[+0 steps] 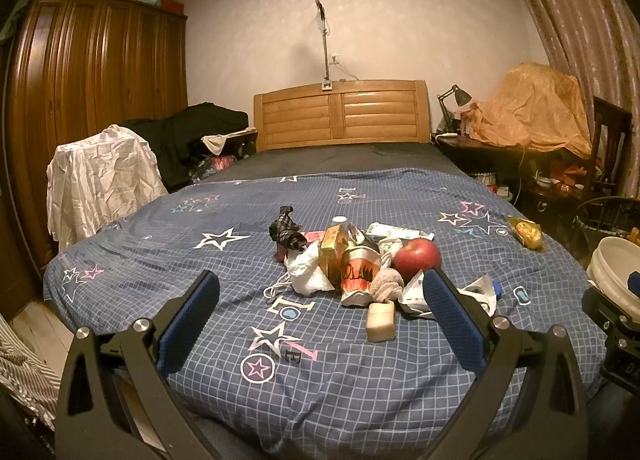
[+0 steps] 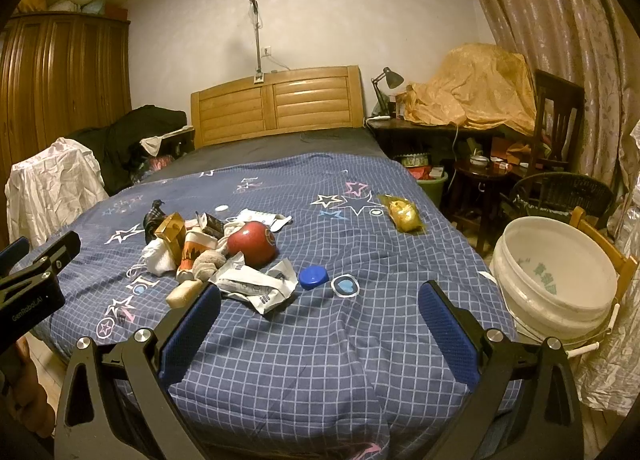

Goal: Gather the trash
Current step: 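Grasp the gold box with the left tool while the right tool grasps the white wrapper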

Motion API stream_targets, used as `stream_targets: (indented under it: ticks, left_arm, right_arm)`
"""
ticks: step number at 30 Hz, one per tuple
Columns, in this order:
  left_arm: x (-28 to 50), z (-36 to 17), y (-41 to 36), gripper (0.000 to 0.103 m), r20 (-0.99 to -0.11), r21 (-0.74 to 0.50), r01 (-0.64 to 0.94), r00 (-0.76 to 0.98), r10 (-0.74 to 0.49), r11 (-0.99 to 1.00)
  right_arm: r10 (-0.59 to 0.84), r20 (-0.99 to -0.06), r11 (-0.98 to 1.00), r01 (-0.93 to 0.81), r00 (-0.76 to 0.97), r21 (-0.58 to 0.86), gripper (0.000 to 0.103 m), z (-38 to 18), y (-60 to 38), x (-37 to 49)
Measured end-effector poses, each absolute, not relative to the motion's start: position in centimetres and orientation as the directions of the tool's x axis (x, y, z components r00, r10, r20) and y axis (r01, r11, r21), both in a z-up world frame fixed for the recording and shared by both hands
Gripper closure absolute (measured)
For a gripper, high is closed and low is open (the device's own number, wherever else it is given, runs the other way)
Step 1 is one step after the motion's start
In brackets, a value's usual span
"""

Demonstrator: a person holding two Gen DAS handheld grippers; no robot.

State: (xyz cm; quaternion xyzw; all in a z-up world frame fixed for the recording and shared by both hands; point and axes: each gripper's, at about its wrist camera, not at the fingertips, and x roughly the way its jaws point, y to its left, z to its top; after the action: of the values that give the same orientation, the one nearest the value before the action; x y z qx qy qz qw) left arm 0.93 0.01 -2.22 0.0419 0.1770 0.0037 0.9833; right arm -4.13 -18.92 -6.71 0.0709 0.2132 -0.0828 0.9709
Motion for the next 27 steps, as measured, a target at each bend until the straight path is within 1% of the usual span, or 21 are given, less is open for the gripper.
stream_targets:
  ticks: [7, 11, 18, 21, 24, 27]
  left_arm:
    - [1.7, -3.4, 0.9, 0.005, -0.377, 0.092, -0.004, 0.925, 0.039, 0.996]
    - [2.7, -4.6, 3.0, 0.005, -0.408, 0.092, -0.05, 0.909, 0.083, 0.995]
    - [4.1, -6.4, 7.1, 0.005, -0.454, 0.044, -0.11, 0.883, 0.118, 0.993]
    - [4.8, -7.2, 7.9, 0.005, -0.479, 0.009, -0.086, 0.874, 0.08, 0.996]
    - [5.5, -7.9, 7.4, 0.005, -0.504, -0.018, -0.009, 0.863, -0.001, 1.0]
    - [5.9, -8.6, 5.9, 0.005, -0.51, 0.018, 0.058, 0.859, -0.041, 0.998]
  right_arm:
    - [-0.119, -0.462, 0.975, 0.191, 0.879, 0.111, 0.005, -7.7, -18.8, -3.2]
    - [-0.111, -0.491, 0.975, 0.19, 0.864, 0.113, 0.005, -8.5, -18.9, -2.2]
    - [-0.063, -0.557, 0.984, 0.144, 0.828, 0.102, 0.005, -10.7, -18.3, 0.9]
    - [-0.024, -0.577, 0.994, 0.083, 0.816, 0.077, 0.005, -11.7, -17.6, 2.6]
    - [0.019, -0.576, 1.0, -0.02, 0.818, 0.005, 0.005, -12.6, -16.7, 4.6]
    - [0.047, -0.572, 0.992, -0.106, 0.819, -0.071, 0.005, -13.0, -15.8, 6.6]
